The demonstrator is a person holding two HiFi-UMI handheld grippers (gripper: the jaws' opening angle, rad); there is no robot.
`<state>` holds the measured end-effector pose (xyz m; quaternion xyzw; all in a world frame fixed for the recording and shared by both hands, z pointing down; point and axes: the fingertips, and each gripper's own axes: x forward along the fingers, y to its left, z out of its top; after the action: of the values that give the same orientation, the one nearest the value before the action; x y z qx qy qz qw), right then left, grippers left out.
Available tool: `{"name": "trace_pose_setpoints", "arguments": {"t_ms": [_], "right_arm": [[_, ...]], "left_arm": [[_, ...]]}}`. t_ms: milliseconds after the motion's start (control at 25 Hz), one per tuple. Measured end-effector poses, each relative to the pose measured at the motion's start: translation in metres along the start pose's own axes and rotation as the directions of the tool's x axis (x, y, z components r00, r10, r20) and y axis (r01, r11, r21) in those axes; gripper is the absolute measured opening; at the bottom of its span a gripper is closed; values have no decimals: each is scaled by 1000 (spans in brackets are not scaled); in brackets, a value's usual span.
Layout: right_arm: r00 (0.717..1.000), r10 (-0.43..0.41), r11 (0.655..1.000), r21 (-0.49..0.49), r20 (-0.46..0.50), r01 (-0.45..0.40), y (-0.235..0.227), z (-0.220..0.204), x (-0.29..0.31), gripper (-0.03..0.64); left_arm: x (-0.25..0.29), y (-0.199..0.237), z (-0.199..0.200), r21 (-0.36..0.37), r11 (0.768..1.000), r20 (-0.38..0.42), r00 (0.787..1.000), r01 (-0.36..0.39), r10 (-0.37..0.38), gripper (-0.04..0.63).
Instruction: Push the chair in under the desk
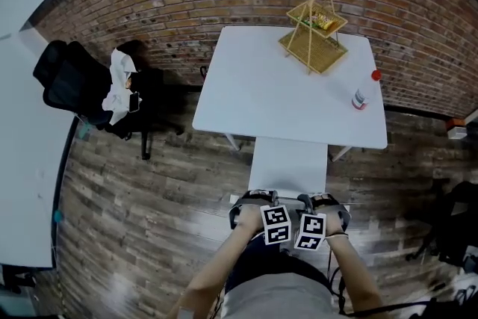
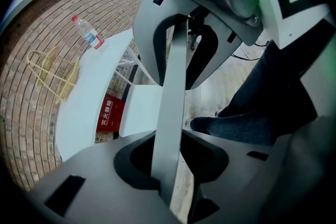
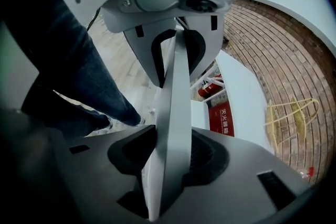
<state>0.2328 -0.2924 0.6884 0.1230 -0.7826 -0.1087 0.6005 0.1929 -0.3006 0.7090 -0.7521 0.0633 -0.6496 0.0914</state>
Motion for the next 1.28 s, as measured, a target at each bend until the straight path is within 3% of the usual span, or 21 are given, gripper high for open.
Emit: {"name": "trace_pose_setpoints", "arguments": {"t_ms": [360, 640, 1280], "right_arm": [[1000, -8, 1000, 24, -10, 8, -95, 4, 30, 166], [1000, -7, 1000, 27, -15, 8, -147, 2, 47, 164], [1000, -9, 1000, 20, -23, 9, -201, -4, 64, 164]], "left_arm": [[18, 99, -9, 39, 999, 5, 1000, -8, 7, 124], [30, 153, -10, 47, 999, 6, 1000, -7, 7, 124], [42, 209, -9, 54, 999, 8, 1000, -6, 5, 124]]}}
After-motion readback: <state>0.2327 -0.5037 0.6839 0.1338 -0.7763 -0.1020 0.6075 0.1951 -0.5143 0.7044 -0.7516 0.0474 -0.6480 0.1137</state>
